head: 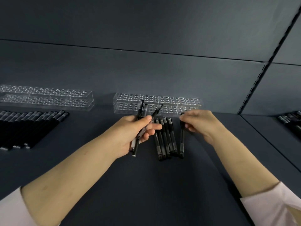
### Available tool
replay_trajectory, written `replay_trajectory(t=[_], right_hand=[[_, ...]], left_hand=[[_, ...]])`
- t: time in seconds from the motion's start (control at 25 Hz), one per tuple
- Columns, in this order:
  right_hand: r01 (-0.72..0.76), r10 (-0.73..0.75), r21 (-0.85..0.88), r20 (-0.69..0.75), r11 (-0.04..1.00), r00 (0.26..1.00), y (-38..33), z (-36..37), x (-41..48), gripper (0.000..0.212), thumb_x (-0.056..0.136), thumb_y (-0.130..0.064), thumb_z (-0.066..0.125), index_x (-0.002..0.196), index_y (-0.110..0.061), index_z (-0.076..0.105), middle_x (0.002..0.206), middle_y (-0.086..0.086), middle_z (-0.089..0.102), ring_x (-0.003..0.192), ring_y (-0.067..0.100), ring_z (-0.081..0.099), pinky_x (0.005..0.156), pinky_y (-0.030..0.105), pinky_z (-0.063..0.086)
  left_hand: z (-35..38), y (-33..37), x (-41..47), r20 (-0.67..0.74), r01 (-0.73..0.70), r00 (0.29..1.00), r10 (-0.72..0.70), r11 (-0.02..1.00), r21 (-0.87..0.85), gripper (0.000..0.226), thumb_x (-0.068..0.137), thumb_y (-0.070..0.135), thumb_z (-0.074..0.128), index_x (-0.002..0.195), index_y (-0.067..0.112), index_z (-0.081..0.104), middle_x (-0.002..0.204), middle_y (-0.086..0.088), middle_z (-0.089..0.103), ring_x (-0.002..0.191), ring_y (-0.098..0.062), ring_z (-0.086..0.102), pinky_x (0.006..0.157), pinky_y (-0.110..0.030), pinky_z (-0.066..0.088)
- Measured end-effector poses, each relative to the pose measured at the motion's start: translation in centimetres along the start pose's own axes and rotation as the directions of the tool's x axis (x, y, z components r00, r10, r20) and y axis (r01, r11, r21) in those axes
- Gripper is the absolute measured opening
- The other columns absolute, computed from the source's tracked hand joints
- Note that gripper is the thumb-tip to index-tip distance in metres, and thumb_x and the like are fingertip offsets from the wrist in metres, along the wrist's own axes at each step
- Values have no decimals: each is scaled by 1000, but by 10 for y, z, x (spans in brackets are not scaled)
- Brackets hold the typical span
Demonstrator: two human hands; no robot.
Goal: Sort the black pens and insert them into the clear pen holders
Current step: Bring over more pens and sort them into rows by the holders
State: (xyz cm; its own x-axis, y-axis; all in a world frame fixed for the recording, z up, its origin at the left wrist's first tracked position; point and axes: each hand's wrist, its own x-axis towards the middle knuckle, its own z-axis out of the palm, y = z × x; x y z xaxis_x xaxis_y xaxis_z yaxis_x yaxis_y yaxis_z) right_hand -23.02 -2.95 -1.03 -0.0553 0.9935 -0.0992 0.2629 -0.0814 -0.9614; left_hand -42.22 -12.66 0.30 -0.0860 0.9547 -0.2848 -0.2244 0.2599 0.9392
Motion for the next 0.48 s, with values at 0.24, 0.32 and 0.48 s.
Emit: replay_trajectory(t=[0.24, 0.32, 0.48], right_hand=[[54, -54, -184, 7, 981, 999, 13, 8, 7, 22, 78, -13, 79, 96, -9, 68, 80, 7, 67, 61, 16, 67, 80, 35, 59], [78, -77, -180, 12, 981, 997, 12, 10, 6, 20, 79, -13, 78, 96, -9, 68, 86, 7, 66, 62, 16, 68, 76, 34, 60], [194, -195, -115, 2, 974, 981, 0, 15, -4, 20, 89, -27, 67, 86, -7, 72, 75, 3, 65, 64, 10, 58, 61, 20, 53]], left_hand=[[1, -4, 1, -27, 3, 1000, -5, 999, -53, 21, 95, 14, 59, 107, -2, 64, 94, -12, 76, 64, -7, 65, 59, -16, 57], [3, -4, 0, -39, 22, 999, -24, 998, -65, 19, 93, 14, 62, 104, -1, 67, 88, -10, 73, 65, -10, 64, 60, -21, 59], [5, -3, -4, -27, 47, 998, -48, 997, -66, 19, 91, 13, 65, 103, -2, 69, 74, -6, 65, 63, -10, 63, 58, -24, 60]])
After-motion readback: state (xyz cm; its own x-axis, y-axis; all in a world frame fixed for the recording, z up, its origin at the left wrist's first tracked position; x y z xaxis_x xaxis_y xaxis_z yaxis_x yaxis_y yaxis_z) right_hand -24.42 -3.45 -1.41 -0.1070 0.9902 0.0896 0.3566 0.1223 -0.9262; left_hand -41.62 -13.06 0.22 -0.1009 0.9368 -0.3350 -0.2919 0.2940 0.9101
